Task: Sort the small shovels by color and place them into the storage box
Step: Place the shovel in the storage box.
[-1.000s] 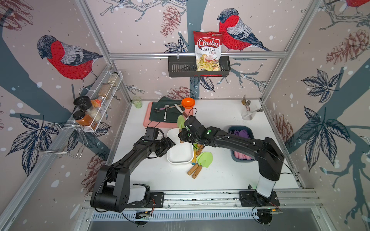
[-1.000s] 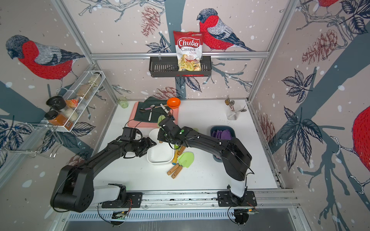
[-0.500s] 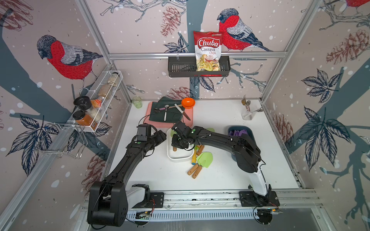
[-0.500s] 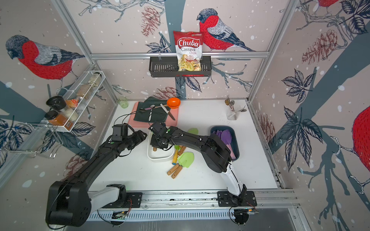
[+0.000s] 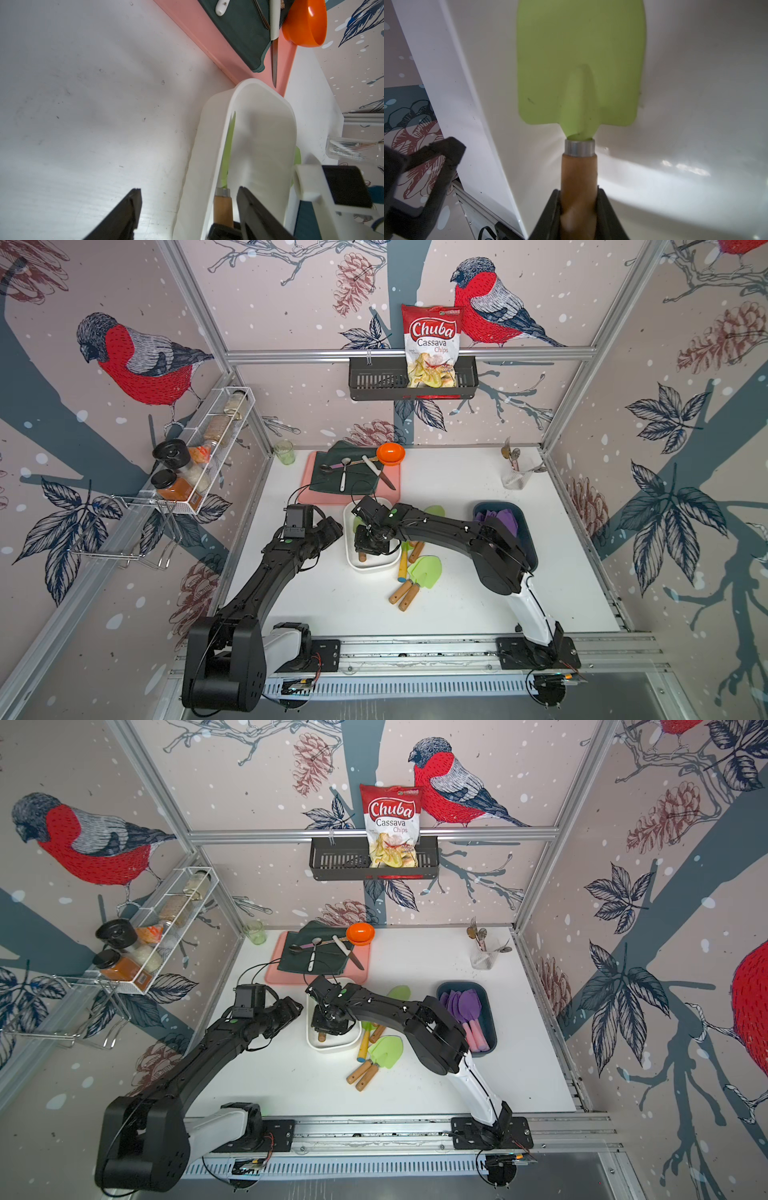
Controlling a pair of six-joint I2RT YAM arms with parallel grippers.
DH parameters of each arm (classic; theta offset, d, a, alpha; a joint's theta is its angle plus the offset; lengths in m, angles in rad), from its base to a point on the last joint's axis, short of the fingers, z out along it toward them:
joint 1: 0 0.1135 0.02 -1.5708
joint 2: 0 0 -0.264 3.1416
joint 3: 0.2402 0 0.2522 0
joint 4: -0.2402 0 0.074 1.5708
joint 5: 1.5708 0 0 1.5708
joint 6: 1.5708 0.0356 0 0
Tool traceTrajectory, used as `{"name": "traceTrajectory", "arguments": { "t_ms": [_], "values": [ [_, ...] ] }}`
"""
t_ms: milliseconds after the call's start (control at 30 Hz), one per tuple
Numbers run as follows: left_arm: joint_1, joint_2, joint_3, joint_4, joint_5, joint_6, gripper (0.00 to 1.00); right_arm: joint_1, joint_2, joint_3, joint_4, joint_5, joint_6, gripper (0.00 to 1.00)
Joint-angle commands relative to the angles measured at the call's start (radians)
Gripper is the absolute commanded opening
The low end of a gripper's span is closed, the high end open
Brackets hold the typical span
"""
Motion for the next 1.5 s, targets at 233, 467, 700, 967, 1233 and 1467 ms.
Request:
{"name": "traceTrajectory", "arguments": {
  "t_ms": [233, 467, 700, 967, 1233, 1467],
  "values": [
    [0.023, 0.016, 0.006, 0.044, -0.020, 0.065, 0.76, -0.005, 0.078, 0.094, -0.051, 0.091, -0.195, 0.47],
    [0.083, 0.044, 0.005, 0.069, -0.026, 0.132, 0.76, -0.016, 0.051, 0.036, 0.020, 0.095, -0.252, 0.50],
    [0.099, 0.069, -0.003, 0.102, 0.010, 0.199, 0.76, -0.026, -0.015, -0.076, 0.139, 0.073, -0.303, 0.48],
    [0.101, 0.052, -0.012, 0.119, 0.024, 0.240, 0.76, -0.030, -0.014, -0.117, 0.176, 0.024, -0.371, 0.46],
    [0.101, 0.009, -0.043, 0.135, 0.028, 0.246, 0.76, -0.027, -0.013, -0.146, 0.221, -0.015, -0.403, 0.36],
    [0.101, 0.001, -0.046, 0.142, 0.037, 0.245, 0.75, -0.021, -0.014, -0.141, 0.239, -0.031, -0.410, 0.36]
  ]
}}
